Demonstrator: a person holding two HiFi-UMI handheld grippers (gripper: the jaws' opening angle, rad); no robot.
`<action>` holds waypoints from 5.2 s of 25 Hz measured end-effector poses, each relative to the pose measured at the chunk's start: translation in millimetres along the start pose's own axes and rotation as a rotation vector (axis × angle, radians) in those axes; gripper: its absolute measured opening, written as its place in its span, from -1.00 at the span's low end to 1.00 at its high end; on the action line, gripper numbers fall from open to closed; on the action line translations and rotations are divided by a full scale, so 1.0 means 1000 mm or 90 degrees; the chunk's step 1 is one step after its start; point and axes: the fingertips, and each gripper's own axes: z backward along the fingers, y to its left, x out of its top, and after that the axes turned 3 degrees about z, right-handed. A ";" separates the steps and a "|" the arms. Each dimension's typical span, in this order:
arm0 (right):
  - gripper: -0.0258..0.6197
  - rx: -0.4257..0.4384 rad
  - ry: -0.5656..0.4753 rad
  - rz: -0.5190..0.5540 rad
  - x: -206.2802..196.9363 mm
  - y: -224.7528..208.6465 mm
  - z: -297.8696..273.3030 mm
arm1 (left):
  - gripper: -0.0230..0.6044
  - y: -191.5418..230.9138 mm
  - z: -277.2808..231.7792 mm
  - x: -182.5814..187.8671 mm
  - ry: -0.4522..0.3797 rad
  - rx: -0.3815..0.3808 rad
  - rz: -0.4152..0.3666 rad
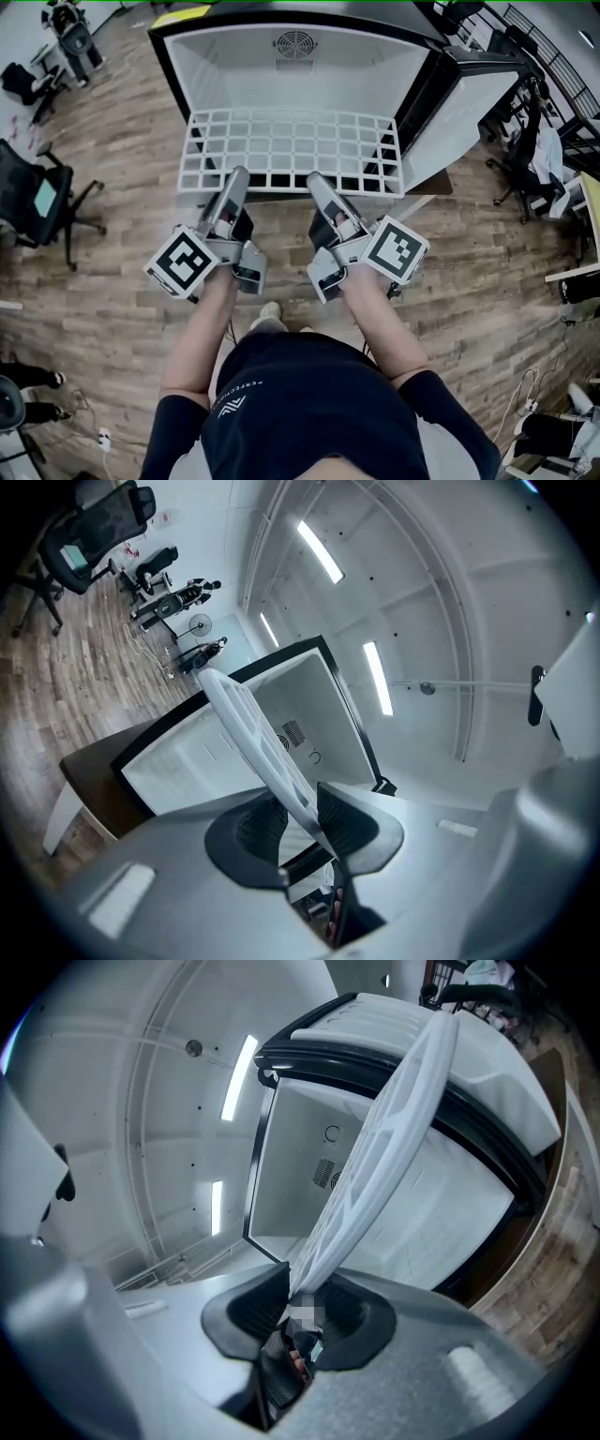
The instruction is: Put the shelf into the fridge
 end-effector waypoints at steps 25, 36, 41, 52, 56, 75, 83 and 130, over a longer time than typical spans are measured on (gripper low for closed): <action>-0.68 -0.005 -0.007 -0.013 0.014 -0.011 -0.024 | -0.60 0.001 -0.030 0.014 0.009 -0.037 0.055; -0.68 -0.015 0.015 -0.002 0.020 -0.011 -0.028 | -0.59 -0.001 -0.034 0.015 0.010 -0.042 0.050; -0.66 -0.017 0.024 0.005 0.021 -0.011 -0.030 | -0.58 -0.002 -0.036 0.018 0.010 -0.052 0.050; -0.66 -0.022 0.046 0.017 0.033 -0.018 -0.042 | -0.56 -0.002 -0.052 0.021 0.026 -0.071 0.043; -0.66 -0.028 0.049 0.019 0.036 -0.023 -0.046 | -0.56 -0.001 -0.059 0.022 0.031 -0.078 0.043; -0.66 -0.051 0.044 0.019 0.054 -0.040 -0.067 | -0.51 0.024 -0.084 0.041 0.083 -0.017 -0.085; -0.66 -0.056 0.035 0.016 0.059 -0.045 -0.076 | -0.48 0.027 -0.096 0.046 0.096 -0.030 -0.103; -0.62 -0.340 -0.034 0.608 0.080 -0.045 -0.008 | -0.52 0.019 -0.039 0.057 0.051 0.058 -0.519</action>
